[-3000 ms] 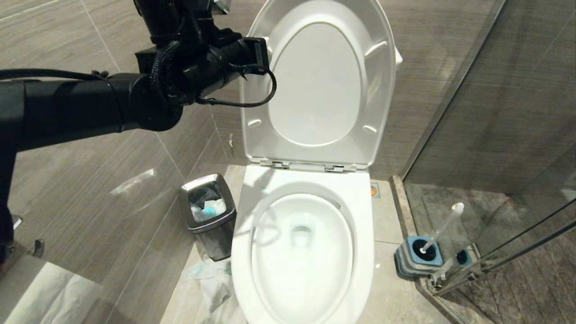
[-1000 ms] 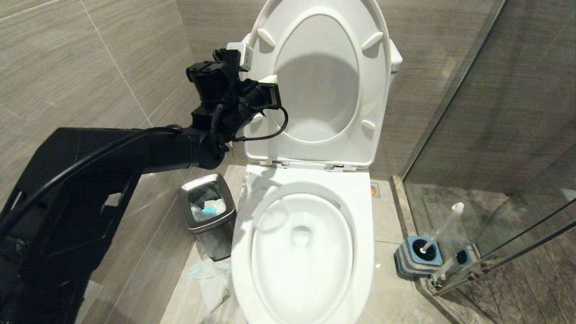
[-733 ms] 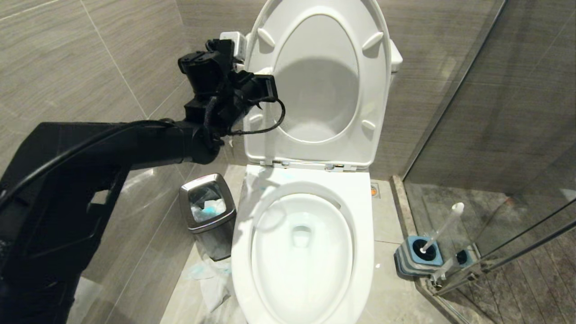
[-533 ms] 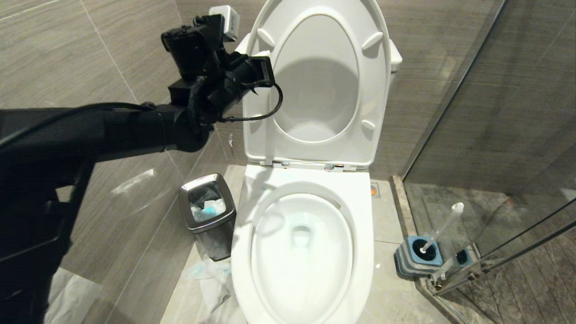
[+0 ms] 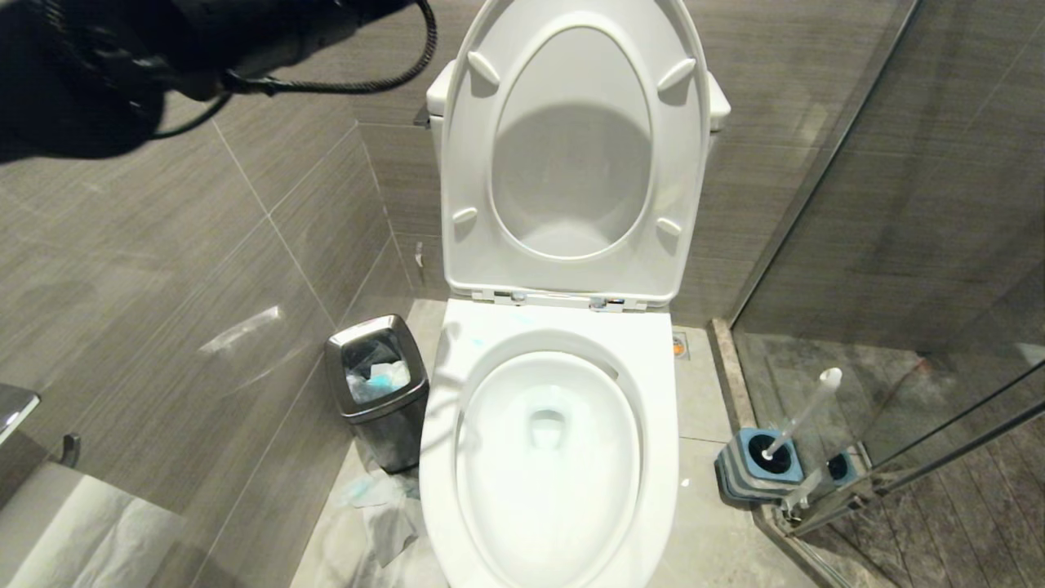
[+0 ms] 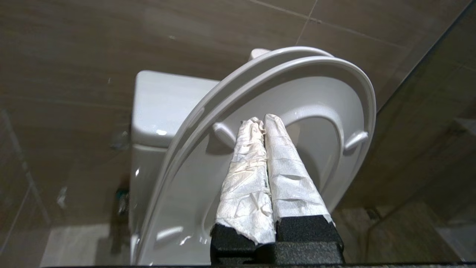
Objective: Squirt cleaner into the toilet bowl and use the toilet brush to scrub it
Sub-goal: Pour in the cleaning agent
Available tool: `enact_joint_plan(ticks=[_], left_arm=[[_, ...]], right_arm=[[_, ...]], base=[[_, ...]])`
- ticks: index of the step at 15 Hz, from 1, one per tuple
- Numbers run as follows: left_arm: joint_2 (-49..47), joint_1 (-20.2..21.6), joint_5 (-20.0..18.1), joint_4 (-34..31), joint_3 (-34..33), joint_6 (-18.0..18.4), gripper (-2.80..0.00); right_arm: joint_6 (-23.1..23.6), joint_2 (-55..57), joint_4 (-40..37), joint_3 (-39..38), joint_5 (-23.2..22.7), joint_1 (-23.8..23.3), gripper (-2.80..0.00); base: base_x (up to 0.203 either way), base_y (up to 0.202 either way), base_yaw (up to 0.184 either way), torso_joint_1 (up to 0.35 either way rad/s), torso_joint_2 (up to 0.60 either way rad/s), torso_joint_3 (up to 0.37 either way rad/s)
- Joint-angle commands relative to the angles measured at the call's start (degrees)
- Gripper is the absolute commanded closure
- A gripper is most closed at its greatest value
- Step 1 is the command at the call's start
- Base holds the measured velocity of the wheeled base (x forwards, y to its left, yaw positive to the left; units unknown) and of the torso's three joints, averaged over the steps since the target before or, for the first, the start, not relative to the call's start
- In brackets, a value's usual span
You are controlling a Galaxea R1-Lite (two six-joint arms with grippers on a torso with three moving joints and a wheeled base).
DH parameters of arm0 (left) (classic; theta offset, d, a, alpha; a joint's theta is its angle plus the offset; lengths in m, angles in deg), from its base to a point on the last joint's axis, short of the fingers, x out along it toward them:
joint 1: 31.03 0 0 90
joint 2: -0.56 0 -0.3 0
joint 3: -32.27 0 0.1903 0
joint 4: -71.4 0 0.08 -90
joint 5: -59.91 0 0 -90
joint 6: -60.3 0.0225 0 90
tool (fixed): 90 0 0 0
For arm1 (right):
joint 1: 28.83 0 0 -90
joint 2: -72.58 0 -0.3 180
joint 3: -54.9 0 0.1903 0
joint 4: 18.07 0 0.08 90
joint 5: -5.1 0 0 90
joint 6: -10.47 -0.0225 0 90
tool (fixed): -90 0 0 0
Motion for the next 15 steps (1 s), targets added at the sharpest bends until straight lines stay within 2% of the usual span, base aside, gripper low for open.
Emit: enact_joint_plan(ticks=[1,3,5,6,10,13,15], left_arm=[[11.2,2.7,-0.2,-16.0,-0.3,-1.1,0.0],[17.2,6.4,-1.0,-30.0,-0.6,-1.6,0.0],[23.0,9.7,-3.2,-38.0,-2.5,-1.8,0.0],[25.8,11.4,-3.7,-39.9,-4.5,-1.8,0.0],[35.3,18.9,-1.4,-41.4,-8.3,0.0,0.0],[46.4,24.9,0.5,-41.5,-14.1,6.4,0.0],[55.1,27.8,1.1,-41.5,-19.9,8.6,0.0]], right_arm=[[0.0,0.1,0.1,0.0,0.0,0.0,0.0],[0.0,0.1,0.1,0.0,0.0,0.0,0.0],[0.0,0.1,0.0,0.0,0.0,0.0,0.0],[0.0,0.1,0.1,0.0,0.0,0.0,0.0],[0.0,0.1,0.1,0.0,0.0,0.0,0.0],[0.0,0.1,0.0,0.0,0.0,-0.1,0.0],[0.0,0.1,0.1,0.0,0.0,0.0,0.0]], base=[[0.0,0.0,0.0,0.0,0.0,0.0],[0.0,0.0,0.0,0.0,0.0,0.0],[0.0,0.0,0.0,0.0,0.0,0.0],[0.0,0.0,0.0,0.0,0.0,0.0],[0.0,0.0,0.0,0.0,0.0,0.0],[0.0,0.0,0.0,0.0,0.0,0.0],[0.0,0.0,0.0,0.0,0.0,0.0]])
